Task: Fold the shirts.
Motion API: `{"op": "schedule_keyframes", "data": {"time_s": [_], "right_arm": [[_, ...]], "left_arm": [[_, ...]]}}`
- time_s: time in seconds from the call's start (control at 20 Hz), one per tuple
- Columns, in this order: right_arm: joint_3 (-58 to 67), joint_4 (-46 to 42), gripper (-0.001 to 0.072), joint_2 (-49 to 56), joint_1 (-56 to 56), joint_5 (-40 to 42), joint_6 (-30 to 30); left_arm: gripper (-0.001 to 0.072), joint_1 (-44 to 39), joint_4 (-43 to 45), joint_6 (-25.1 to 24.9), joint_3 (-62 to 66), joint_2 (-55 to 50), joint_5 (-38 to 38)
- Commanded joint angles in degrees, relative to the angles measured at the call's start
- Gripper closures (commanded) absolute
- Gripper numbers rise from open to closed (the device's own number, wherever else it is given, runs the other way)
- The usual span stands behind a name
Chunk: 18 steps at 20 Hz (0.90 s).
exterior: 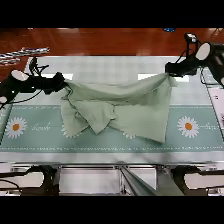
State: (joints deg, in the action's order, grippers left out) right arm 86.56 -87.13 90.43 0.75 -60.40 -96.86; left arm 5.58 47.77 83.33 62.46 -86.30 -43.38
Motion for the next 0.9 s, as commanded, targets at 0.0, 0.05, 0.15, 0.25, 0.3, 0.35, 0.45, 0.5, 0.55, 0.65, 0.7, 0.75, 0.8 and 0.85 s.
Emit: {"op": "schedule_keyframes", "data": {"time_s": [0.0, 0.05, 0.15, 0.25, 0.3, 0.35, 0.45, 0.5, 0.55, 0.65, 0.7, 0.75, 0.8, 0.85], "right_arm": [[7.6, 2.5, 0.0672, 8.6, -0.3, 1.1, -3.1], [8.3, 5.5, 0.0518, 9.6, -0.9, 1.5, -3.5], [8.5, 11.8, 0.0305, 9.8, -3.4, 1.7, -3.3], [8.9, 16.8, 0.0305, 8.4, -8.0, -2.0, -2.3], [8.8, 18.6, 0.0305, 7.0, -10.8, -4.7, -0.3], [8.8, 19.3, 0.0305, 5.3, -13.9, -8.4, 2.0], [7.4, 18.3, 0.0305, 1.7, -19.0, -15.5, 6.5], [4.2, 17.8, 0.0305, -0.9, -20.9, -17.0, 7.7], [-1.0, 17.8, 0.0305, -3.8, -21.8, -16.7, 9.5], [-15.7, 18.6, 0.0305, -10.6, -21.9, -12.2, 10.5], [-22.5, 21.2, 0.0305, -13.6, -21.9, -9.0, 11.7], [-28.3, 24.0, 0.0305, -16.4, -21.9, -6.3, 13.3], [-32.1, 24.8, 0.0305, -18.5, -21.9, -4.9, 14.3], [-34.7, 25.2, 0.0305, -20.2, -21.9, -4.2, 14.6]], "left_arm": [[0.0653, 0.0, -0.9, -0.3, 7.8, -8.1, -2.0], [0.0442, 0.0, -0.9, -0.3, 9.2, -9.0, -3.8], [0.0197, 1.0, 0.7, -0.4, 12.1, -9.6, -8.0], [0.0196, 4.6, 5.0, -0.3, 17.2, -9.6, -16.2], [0.0197, 7.4, 7.4, -0.1, 20.3, -9.5, -21.6], [0.0197, 10.3, 9.1, -0.1, 22.6, -9.3, -26.4], [0.0197, 16.3, 10.3, -0.2, 23.4, -8.0, -32.6], [0.0197, 18.6, 10.3, -0.2, 22.1, -7.6, -34.8], [0.0198, 19.8, 10.2, -0.2, 20.3, -7.6, -36.5], [0.0198, 20.0, 9.1, -3.0, 14.3, -7.6, -36.4], [0.0198, 19.5, 8.3, -4.3, 11.3, -7.9, -35.4], [0.0198, 18.9, 7.5, -5.4, 9.2, -8.2, -34.4], [0.0198, 18.3, 7.1, -5.7, 7.6, -8.6, -33.5], [0.0198, 17.6, 7.1, -5.7, 6.6, -8.9, -32.6]]}}
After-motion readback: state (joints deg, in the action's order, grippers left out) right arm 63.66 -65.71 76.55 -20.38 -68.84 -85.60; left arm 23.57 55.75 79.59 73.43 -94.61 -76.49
